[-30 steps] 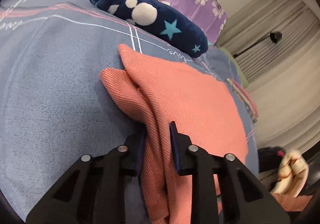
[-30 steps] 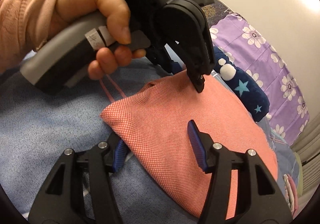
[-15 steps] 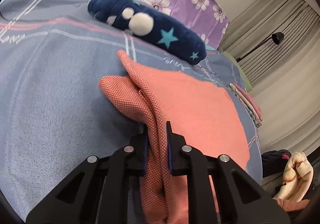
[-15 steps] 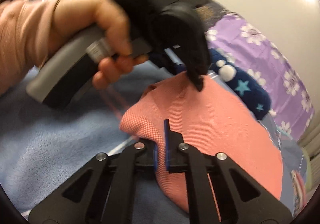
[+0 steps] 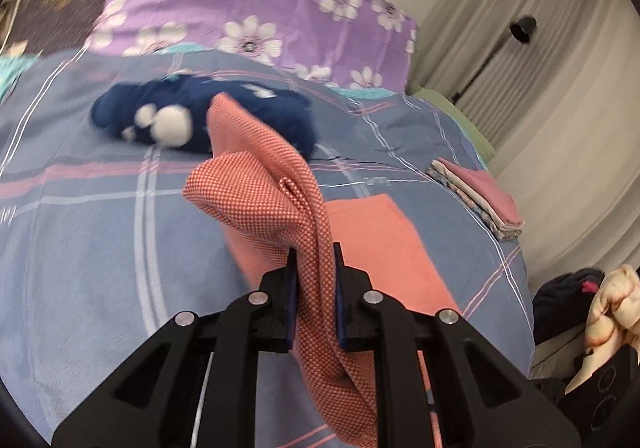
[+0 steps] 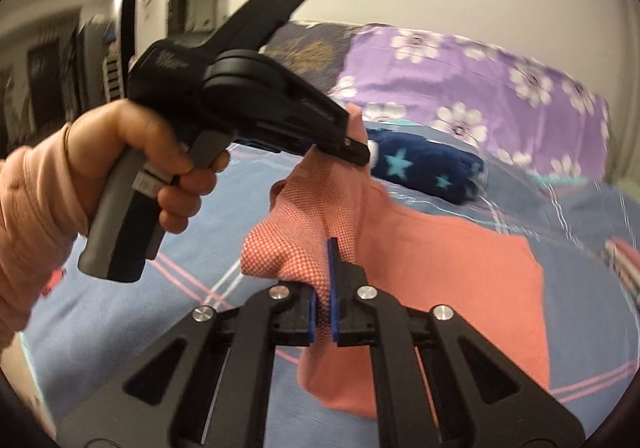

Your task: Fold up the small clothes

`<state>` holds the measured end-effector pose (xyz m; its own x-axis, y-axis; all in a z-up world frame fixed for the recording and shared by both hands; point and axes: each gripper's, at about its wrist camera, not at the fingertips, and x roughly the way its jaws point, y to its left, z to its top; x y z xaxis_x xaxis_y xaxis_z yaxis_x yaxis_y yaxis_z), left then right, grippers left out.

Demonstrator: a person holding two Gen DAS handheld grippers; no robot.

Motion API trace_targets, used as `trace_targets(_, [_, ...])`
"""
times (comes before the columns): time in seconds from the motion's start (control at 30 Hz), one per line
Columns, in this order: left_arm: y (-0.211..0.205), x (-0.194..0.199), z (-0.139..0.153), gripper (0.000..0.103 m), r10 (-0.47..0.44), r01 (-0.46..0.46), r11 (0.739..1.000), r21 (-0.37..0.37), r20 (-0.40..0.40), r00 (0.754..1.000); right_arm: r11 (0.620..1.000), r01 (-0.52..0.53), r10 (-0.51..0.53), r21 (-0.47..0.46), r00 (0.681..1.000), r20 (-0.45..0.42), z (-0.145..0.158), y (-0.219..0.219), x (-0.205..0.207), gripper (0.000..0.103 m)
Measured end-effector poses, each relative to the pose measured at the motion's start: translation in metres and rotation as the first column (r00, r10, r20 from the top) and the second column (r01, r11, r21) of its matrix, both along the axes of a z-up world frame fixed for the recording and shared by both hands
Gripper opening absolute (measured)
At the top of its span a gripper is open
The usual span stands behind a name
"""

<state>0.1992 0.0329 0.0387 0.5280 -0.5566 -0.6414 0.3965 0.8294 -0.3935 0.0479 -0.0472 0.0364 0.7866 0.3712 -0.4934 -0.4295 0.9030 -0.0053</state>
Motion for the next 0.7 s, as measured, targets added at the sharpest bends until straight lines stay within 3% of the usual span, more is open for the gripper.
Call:
trace_targets(0.23, [-0.097, 0.007, 0.006, 0.014, -0.09, 0.09, 0.991, 0.098, -0.004, 0.996, 0.983, 0.109, -0.094, 0.145, 0.99, -0.107, -0.007, -0.087, -0.003, 0.004])
trace_targets(0.43, [-0.179, 0.02, -0.022, 0.014, -0.15, 0.159, 0.969, 0.19, -0.061, 0.987, 0.947, 0.208, -0.155, 0.245, 0.964, -0.218, -0.031, -0.154, 0.003, 0.004])
trace_targets(0.7, [-0.241, 0.031, -0.063, 0.016, -0.16, 0.193, 0.918, 0.347, -0.122, 0.98, 0.888, 0.286, -0.144, 0.359, 0.916, -0.374, -0.075, -0.204, 0.005, 0.005])
